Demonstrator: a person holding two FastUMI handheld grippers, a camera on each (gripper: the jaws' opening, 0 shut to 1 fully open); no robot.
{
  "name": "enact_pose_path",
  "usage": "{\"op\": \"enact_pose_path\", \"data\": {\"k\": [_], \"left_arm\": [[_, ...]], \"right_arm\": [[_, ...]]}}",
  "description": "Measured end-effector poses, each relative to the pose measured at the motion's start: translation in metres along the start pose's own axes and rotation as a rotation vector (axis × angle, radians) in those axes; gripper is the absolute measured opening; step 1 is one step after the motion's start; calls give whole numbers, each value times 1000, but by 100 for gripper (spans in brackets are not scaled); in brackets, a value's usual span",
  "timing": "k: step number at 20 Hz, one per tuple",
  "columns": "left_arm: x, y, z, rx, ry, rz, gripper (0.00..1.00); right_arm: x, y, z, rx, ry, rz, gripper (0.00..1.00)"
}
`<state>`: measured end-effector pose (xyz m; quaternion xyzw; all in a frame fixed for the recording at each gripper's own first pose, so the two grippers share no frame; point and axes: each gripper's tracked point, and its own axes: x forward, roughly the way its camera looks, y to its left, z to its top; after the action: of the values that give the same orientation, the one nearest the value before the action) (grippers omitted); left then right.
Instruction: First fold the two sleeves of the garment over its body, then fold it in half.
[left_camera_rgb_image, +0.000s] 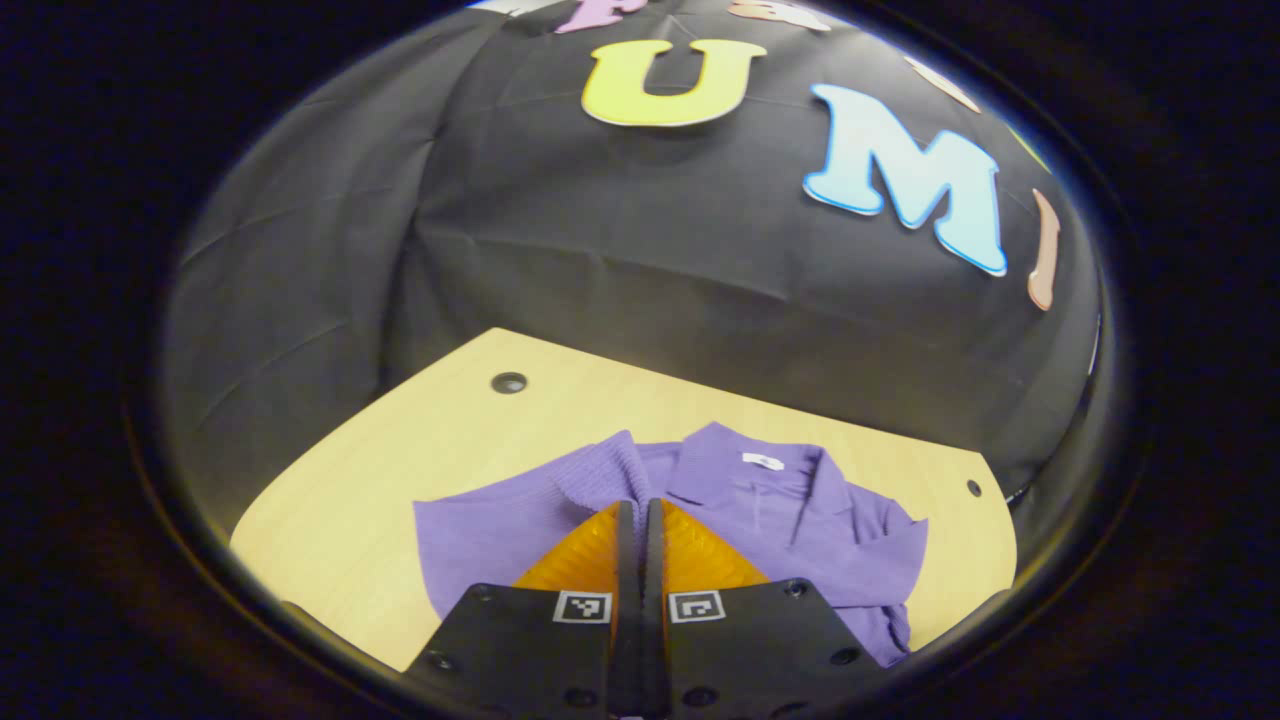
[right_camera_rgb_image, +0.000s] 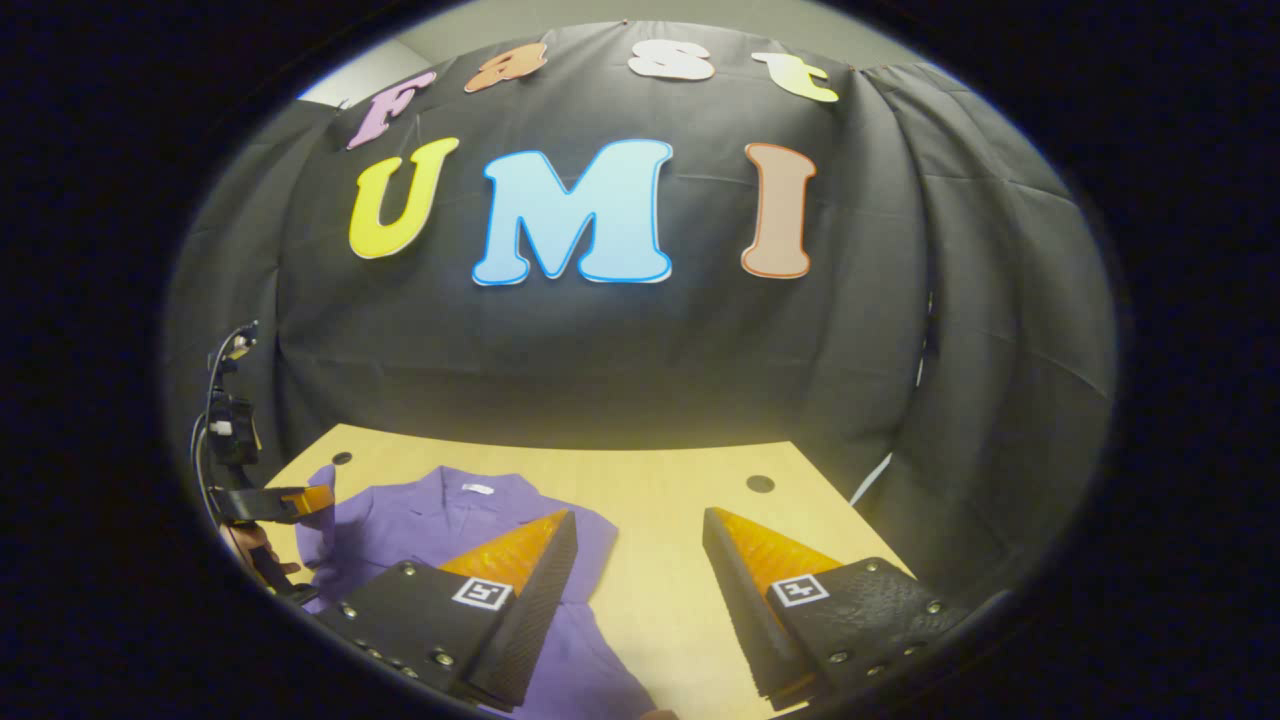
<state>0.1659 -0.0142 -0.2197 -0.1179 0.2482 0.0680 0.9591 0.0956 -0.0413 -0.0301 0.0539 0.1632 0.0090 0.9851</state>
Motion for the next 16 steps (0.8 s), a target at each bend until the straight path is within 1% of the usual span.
{"op": "enact_pose_path", "data": {"k": [4,7,11,13,16], "left_arm": [[10,-68,-14,60,22,-82,7],[19,-115,-29,111,51,-142,7],[31,-169,-49,215,73,-213,7],[34,-189,-60,261,76,-235,7],[41,-207,-72,291,89,-250,6]], "right_arm": [[-1,-29,-10,24,22,-39,79],[-1,-43,-24,34,49,-61,78],[0,-54,-37,32,75,-76,79],[1,-57,-42,33,82,-79,79],[3,-60,-53,28,96,-78,79]]}}
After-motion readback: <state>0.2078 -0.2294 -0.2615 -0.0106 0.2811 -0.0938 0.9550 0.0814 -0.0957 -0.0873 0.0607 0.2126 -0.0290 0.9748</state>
